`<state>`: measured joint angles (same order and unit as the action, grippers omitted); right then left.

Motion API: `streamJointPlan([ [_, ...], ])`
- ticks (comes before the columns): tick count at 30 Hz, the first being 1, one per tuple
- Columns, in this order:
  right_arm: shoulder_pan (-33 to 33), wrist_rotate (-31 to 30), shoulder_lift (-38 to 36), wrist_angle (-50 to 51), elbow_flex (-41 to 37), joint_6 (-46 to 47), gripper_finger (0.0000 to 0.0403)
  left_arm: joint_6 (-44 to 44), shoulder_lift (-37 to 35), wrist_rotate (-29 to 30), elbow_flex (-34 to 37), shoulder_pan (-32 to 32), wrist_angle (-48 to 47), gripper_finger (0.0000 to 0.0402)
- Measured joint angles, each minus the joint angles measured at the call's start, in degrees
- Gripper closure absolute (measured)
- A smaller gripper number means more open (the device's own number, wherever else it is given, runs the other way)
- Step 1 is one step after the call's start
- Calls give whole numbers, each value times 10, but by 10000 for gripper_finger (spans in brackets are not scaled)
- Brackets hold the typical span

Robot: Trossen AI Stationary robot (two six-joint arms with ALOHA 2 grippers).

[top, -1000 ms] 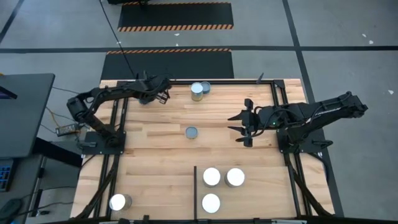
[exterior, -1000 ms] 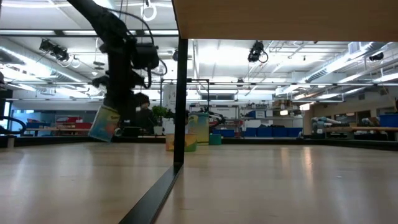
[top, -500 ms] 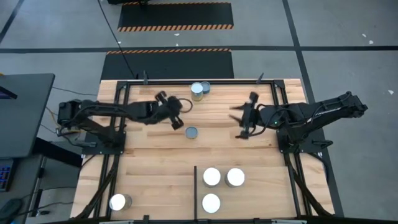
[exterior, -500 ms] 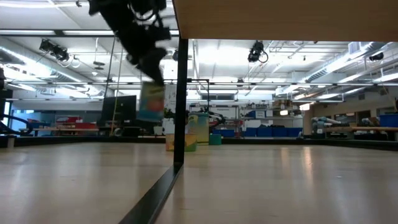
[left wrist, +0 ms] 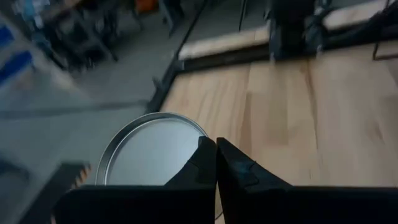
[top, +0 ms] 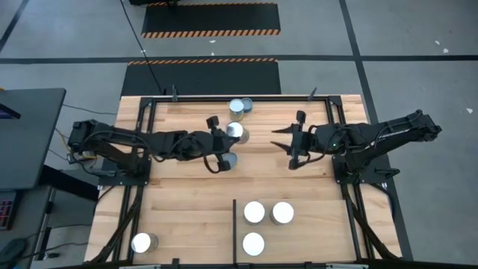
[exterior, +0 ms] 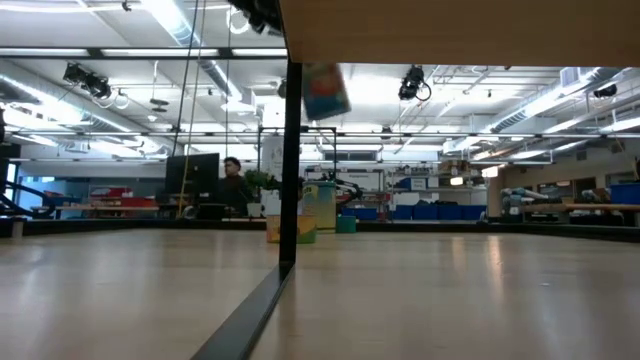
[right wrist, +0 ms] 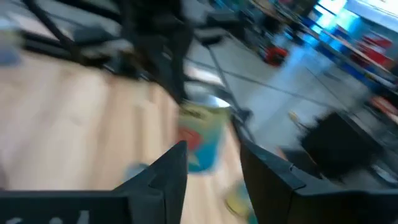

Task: Pick and place cans onto a shelf
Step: Put the canned tomatoes aligned with the other canned tomatoes on the shelf

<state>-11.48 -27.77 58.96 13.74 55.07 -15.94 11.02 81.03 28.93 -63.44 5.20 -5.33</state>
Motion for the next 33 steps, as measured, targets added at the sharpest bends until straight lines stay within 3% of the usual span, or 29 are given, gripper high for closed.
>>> streamJointPlan([
  [6,11,128,12,-36,0,7,180,17,0,-1,0,22,40,397],
  [17,46,83,100,-115,1,-20,15,41,0,-20,0,28,43,397],
  [28,119,214,123,-149,0,36,5,79,0,-53,0,17,54,397],
  [33,140,252,127,-140,0,44,4,113,0,-109,0,7,98,397],
])
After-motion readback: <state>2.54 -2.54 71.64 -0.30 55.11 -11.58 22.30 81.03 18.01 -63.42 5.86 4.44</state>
